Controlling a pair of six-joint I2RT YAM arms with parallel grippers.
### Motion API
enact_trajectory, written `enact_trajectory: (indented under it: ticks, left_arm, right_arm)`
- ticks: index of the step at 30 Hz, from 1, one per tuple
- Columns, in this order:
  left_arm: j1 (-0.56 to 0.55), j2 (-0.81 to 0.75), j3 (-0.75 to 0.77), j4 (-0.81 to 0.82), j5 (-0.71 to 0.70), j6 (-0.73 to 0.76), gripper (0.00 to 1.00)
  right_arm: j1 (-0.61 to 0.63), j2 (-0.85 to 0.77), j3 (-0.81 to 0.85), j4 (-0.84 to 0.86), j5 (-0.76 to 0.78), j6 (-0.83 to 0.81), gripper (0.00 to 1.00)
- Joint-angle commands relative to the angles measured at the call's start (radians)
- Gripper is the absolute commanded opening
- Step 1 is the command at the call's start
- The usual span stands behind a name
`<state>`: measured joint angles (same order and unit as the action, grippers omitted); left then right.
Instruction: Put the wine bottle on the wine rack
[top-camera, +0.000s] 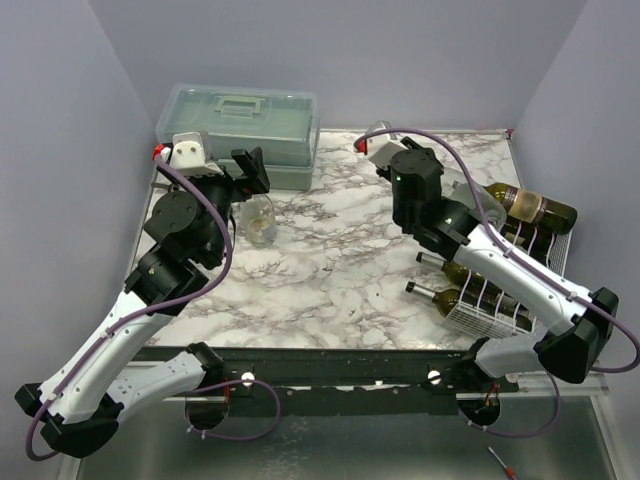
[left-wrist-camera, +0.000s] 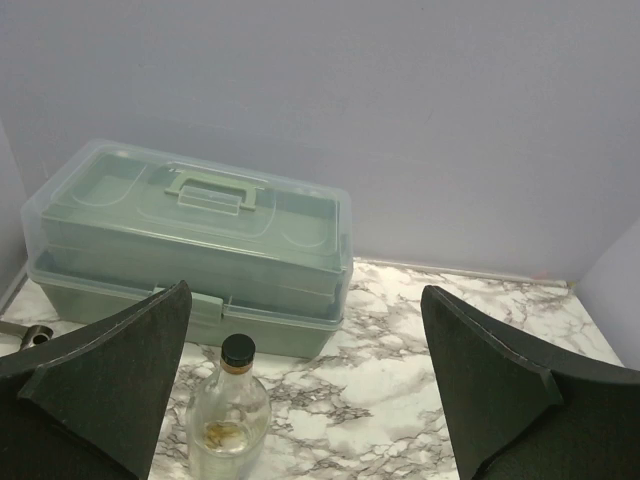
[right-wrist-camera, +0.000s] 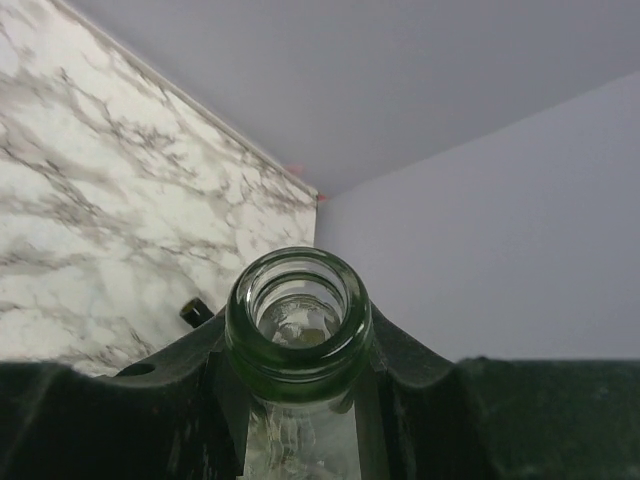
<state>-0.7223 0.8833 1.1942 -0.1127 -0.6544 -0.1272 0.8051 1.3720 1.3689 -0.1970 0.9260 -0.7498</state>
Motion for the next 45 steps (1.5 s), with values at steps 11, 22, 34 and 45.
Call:
enact_trajectory:
  ticks: [11,22,34,45]
  left_arm:
    - [-0.028,0.001,-0.008,0.013,0.015,-0.005,0.99]
    - [-0.045,-0.029,-0.004,0.012,0.000,0.009,0.99]
    - [-0.066,-0.058,-0.027,0.042,-0.032,0.045,0.99]
    - [-0.088,-0.065,-0.039,0.066,-0.053,0.072,0.99]
  right_arm:
    - [-0.238,-0.196,-0.278,-0.014,0.001,-0.244,0.01]
    - [-0.312,-0.215,-0.416,0.058,-0.005,-0.370,0.01]
    - [-0.323,-0.085,-0.460,0.135,-0.005,-0.422,0.01]
    - [-0.333,-0.061,-0.576,0.248,-0.001,-0.481,0.00]
